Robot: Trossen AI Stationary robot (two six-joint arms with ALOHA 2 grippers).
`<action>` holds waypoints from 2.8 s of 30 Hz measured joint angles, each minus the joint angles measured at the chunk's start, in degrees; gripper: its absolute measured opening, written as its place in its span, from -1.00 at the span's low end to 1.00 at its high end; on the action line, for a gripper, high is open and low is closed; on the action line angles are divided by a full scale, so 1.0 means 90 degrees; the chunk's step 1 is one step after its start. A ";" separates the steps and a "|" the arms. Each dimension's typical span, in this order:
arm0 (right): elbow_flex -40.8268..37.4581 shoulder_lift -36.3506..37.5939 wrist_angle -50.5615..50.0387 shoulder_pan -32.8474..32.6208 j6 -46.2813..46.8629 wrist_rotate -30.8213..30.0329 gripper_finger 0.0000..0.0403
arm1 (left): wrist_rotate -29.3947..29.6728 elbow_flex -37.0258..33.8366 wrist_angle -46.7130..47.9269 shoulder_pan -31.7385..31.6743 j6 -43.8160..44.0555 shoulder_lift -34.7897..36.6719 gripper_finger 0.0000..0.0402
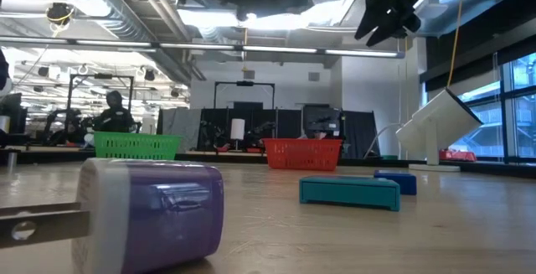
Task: Pick & Place Office items
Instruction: Put the green charger adapter into the red bin
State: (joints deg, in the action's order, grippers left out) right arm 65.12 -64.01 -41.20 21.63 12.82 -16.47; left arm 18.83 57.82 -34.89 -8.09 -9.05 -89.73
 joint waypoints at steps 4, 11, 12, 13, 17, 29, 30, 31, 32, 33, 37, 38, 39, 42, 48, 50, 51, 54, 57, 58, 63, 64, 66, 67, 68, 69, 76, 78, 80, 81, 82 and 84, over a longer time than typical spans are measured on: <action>-0.0002 0.0000 0.0282 0.0000 0.0004 0.0003 0.27 | 0.0000 0.0000 -0.0008 -0.0118 -0.0084 0.0000 -0.33; -0.0002 -0.0246 0.1874 0.0000 0.0130 0.0833 0.27 | 0.0128 0.0000 0.0151 -0.0322 -0.0180 0.0000 -0.33; -0.0002 -0.0314 0.2131 0.0000 0.0237 0.1015 0.27 | 0.0185 0.0000 0.0244 -0.0346 -0.0173 -0.0002 -0.33; -0.0002 -0.0396 0.2366 0.0000 0.0380 0.1239 0.27 | 0.0258 0.0000 0.0340 -0.0368 -0.0152 -0.0005 -0.33; -0.0002 -0.0712 0.3047 -0.0021 0.0909 0.2243 0.27 | 0.0684 0.0000 0.0706 -0.0380 -0.0137 -0.0007 -0.33; -0.0002 -0.1621 0.3666 -0.0092 0.1578 0.2548 0.27 | 0.1390 -0.0002 0.1275 -0.0364 0.0258 -0.0010 -0.33; -0.0002 -0.1643 0.3715 -0.0096 0.1578 0.2603 0.27 | 0.1437 -0.0002 0.1293 -0.0363 0.0256 -0.0010 -0.33; -0.0002 -0.1676 0.3832 -0.0116 0.1575 0.2651 0.27 | 0.1465 -0.0002 0.1316 -0.0365 0.0262 -0.0010 -0.33; 0.0005 -0.1712 0.3965 -0.0144 0.1541 0.2701 0.27 | 0.1469 -0.0002 0.1328 -0.0365 0.0278 -0.0010 -0.33; 0.0004 -0.1742 0.4003 -0.0173 0.1512 0.2720 0.27 | 0.1467 -0.0002 0.1326 -0.0365 0.0285 -0.0010 -0.33; 0.0002 -0.1952 0.4275 -0.0311 0.1309 0.2720 0.27 | 0.1463 -0.0002 0.1321 -0.0365 0.0425 -0.0010 -0.33; 0.0002 -0.2020 0.4375 -0.0334 0.1297 0.2711 0.27 | 0.1482 -0.0003 0.1327 -0.0363 0.0426 -0.0010 -0.33; 0.0002 -0.2064 0.4424 -0.0347 0.1280 0.2686 0.27 | 0.1513 -0.0007 0.1345 -0.0365 0.0426 -0.0010 -0.33; 0.0002 -0.2164 0.4566 -0.0350 0.1131 0.2455 0.27 | 0.1565 -0.0007 0.1338 -0.0341 0.0443 -0.0012 -0.33; 0.0002 -0.2208 0.4623 -0.0355 0.0950 0.2319 0.27 | 0.1630 -0.0015 0.1329 -0.0302 0.0444 -0.0012 -0.33; 0.0002 -0.2207 0.4620 -0.0355 0.0859 0.2300 0.27 | 0.1710 -0.0015 0.1335 -0.0296 0.0445 -0.0012 -0.33; 0.0002 -0.2180 0.4595 -0.0355 0.0860 0.2301 0.27 | 0.1815 -0.0013 0.1348 -0.0286 0.0443 -0.0012 -0.33; 0.0000 -0.1998 0.4365 -0.0345 0.0878 0.2256 0.27 | 0.2233 0.0005 0.1574 -0.0251 0.0436 -0.0007 -0.33; 0.0000 -0.1709 0.4207 -0.0318 0.0835 0.2234 0.27 | 0.2314 0.0000 0.1678 -0.0279 0.0424 -0.0010 -0.33; 0.0000 -0.1615 0.4151 -0.0306 0.0835 0.2237 0.27 | 0.2331 0.0000 0.1661 -0.0280 0.0425 -0.0008 -0.33; 0.0002 -0.1496 0.4131 -0.0278 0.0656 0.1876 0.27 | 0.1990 0.0000 0.1487 -0.0268 0.0436 -0.0010 -0.33; 0.0002 -0.1538 0.4136 -0.0277 0.0643 0.1853 0.27 | 0.1880 0.0000 0.1369 -0.0273 0.0438 -0.0007 -0.33; 0.0002 -0.1639 0.4141 -0.0284 0.0652 0.1889 0.27 | 0.1681 0.0000 0.1201 -0.0278 0.0439 -0.0007 -0.33; -0.0002 -0.1690 0.4122 -0.0287 0.0667 0.1904 0.27 | 0.1617 0.0000 0.1148 -0.0276 0.0440 -0.0007 -0.33; -0.0002 -0.1731 0.4154 -0.0291 0.0667 0.1911 0.27 | 0.1580 0.0000 0.1125 -0.0273 0.0440 -0.0007 -0.33; -0.0002 -0.1743 0.4154 -0.0289 0.0667 0.1928 0.28 | 0.1577 0.0000 0.1126 -0.0272 0.0440 -0.0007 -0.33; -0.0002 -0.1751 0.4199 -0.0304 0.0671 0.1852 0.48 | 0.1439 0.0000 0.1031 -0.0280 0.0584 -0.0008 -0.33; 0.0005 -0.1836 0.4251 -0.0306 0.0672 0.1846 0.54 | 0.1340 0.0000 0.0974 -0.0279 0.0589 -0.0007 -0.33; 0.0002 -0.1948 0.4245 -0.0319 0.0705 0.1843 0.59 | 0.1263 0.0000 0.0942 -0.0278 0.0589 -0.0007 -0.33; 0.0002 -0.2006 0.4301 -0.0337 0.0736 0.1832 0.60 | 0.1270 0.0000 0.0936 -0.0278 0.0589 -0.0007 -0.33; 0.0002 -0.2045 0.4340 -0.0355 0.0763 0.1839 0.61 | 0.1268 0.0000 0.0927 -0.0280 0.0589 -0.0007 -0.33; 0.0002 -0.2132 0.4456 -0.0388 0.0772 0.1938 0.61 | 0.1272 0.0000 0.0930 -0.0280 0.0597 -0.0007 -0.33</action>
State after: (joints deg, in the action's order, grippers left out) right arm 65.14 -83.20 -1.10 18.13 19.77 0.97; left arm 30.28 57.82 -26.52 -10.61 -3.67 -89.80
